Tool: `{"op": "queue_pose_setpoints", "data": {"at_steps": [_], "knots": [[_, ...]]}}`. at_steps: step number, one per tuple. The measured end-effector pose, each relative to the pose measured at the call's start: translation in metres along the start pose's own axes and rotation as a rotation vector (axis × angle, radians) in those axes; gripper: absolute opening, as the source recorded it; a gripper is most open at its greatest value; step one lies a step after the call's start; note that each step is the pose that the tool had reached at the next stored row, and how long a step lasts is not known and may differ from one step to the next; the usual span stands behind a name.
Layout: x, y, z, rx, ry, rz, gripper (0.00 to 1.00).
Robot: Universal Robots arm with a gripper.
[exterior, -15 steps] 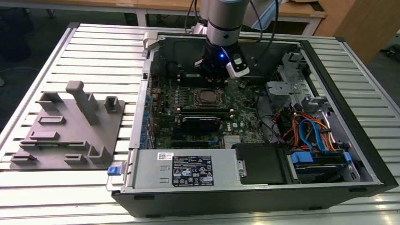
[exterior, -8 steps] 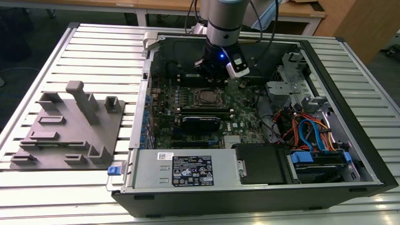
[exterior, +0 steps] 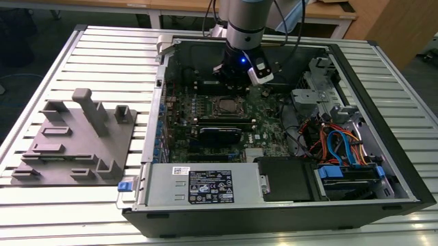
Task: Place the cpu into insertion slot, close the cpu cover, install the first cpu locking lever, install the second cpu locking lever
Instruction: 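Install the first cpu locking lever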
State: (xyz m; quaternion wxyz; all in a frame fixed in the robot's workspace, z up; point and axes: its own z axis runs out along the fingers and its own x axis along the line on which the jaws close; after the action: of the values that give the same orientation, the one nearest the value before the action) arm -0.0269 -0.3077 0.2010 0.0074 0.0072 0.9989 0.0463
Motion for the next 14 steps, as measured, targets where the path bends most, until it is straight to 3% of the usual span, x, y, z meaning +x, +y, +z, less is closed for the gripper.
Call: {"op": "queue_pose_setpoints", "data": {"at_steps": [3,14], "knots": [[0.0000,0.0000,0.0002,0.0028,0.0001,0.000,0.10],[-0.0001,-0.0004,0.0038,0.0296,-0.0002,0.000,0.10]]}}
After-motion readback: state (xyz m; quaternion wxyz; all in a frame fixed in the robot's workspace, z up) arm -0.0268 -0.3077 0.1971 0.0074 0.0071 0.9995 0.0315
